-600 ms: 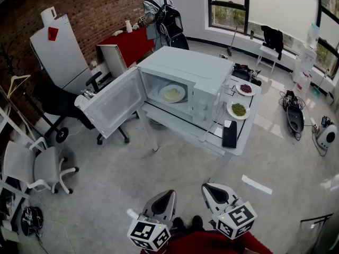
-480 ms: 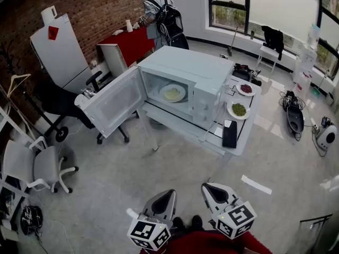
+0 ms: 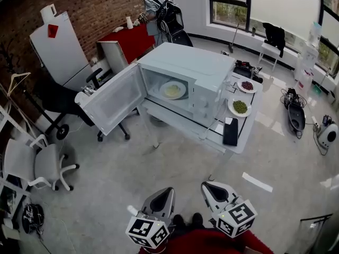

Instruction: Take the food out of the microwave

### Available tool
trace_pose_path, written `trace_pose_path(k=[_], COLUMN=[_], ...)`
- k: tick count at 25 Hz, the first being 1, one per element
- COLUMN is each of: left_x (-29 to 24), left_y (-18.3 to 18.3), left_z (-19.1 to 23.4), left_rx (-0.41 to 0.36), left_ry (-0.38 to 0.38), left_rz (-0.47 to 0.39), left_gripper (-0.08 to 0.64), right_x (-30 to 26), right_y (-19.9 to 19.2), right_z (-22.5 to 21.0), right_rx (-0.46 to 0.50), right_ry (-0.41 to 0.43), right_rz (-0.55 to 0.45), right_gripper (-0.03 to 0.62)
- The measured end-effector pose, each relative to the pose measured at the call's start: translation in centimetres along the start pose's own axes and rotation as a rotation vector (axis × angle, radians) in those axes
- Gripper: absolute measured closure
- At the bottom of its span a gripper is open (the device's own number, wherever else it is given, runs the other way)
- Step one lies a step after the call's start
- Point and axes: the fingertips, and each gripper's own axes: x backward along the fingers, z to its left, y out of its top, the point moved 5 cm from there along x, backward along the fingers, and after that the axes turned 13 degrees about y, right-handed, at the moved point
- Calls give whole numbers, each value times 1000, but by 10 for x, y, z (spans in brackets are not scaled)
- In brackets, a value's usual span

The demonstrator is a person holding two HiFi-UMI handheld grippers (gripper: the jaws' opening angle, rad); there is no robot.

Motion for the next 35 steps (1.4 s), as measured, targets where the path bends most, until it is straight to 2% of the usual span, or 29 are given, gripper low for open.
trace_pose_path(k=[19, 28, 35], left_x=[-16, -28, -52], left_y=[16, 25, 35], left_z=[-27, -14, 5], left_rx=[-17, -32, -11], left_ry=[62, 90, 89], left_rz=[-53, -44, -43], left_gripper=[552, 552, 552], right_x=[18, 0, -26], right_y=[9, 16, 28], right_z=[-15, -22, -36], right_rx=[7, -7, 0], right_ry=[95, 118, 106], right_rz=[-1, 9, 21], right_gripper=[581, 581, 581])
